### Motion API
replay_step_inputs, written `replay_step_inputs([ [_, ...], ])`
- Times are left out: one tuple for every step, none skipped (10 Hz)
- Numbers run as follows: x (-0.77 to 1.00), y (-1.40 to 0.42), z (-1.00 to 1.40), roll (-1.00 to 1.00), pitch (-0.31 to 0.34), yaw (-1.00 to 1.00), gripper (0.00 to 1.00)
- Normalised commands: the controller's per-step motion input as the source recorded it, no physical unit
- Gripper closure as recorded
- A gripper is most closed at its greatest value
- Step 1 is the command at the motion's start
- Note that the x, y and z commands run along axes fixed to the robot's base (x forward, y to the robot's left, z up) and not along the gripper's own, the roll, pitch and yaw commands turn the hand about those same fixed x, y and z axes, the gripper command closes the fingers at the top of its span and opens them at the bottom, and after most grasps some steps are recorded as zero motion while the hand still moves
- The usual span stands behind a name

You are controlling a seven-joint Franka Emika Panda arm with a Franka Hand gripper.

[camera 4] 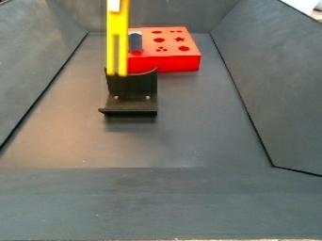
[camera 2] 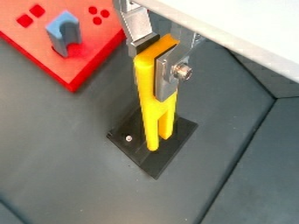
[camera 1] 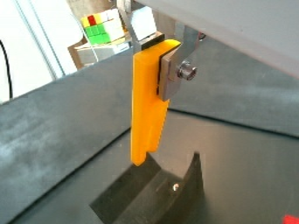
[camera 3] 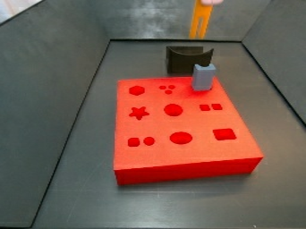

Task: Pick up the square-circle object. Move up. Rotate the square-circle object. Place the square-circle object on the fixture. Regrasp the square-circle object. Move to above the board. Insert the square-circle object.
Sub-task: Move to above the board.

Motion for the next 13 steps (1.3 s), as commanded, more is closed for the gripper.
replay_step_inputs([
  [0.02, -0.05, 1.00, -0.05, 0.152, -0.03, 1.00],
  [0.02, -0.05, 1.00, -0.05, 0.165, -0.02, 1.00],
  [0.03, -0.04, 1.00, -0.05, 0.182, 0.00, 1.00],
  [0.03, -0.04, 1.00, -0.05, 0.190, 0.01, 1.00],
  [0.03, -0.04, 1.00, -0.06, 0.187, 0.02, 1.00],
  [0.03, -0.04, 1.00, -0.06, 0.179, 0.03, 1.00],
  [0.03, -0.04, 1.00, -0.06, 0.169, 0.04, 1.00],
  [0.03, -0.03, 1.00, -0.07, 0.166, 0.04, 1.00],
  [0.03, -0.03, 1.00, -0.07, 0.162, 0.04, 1.00],
  [0.03, -0.03, 0.94, -0.08, 0.159, 0.04, 1.00],
  [0.03, -0.02, 0.80, -0.07, 0.154, 0.03, 1.00],
  [0.03, -0.02, 0.70, -0.07, 0.152, 0.03, 1.00],
  [0.02, -0.01, 0.46, -0.08, 0.151, 0.03, 1.00],
])
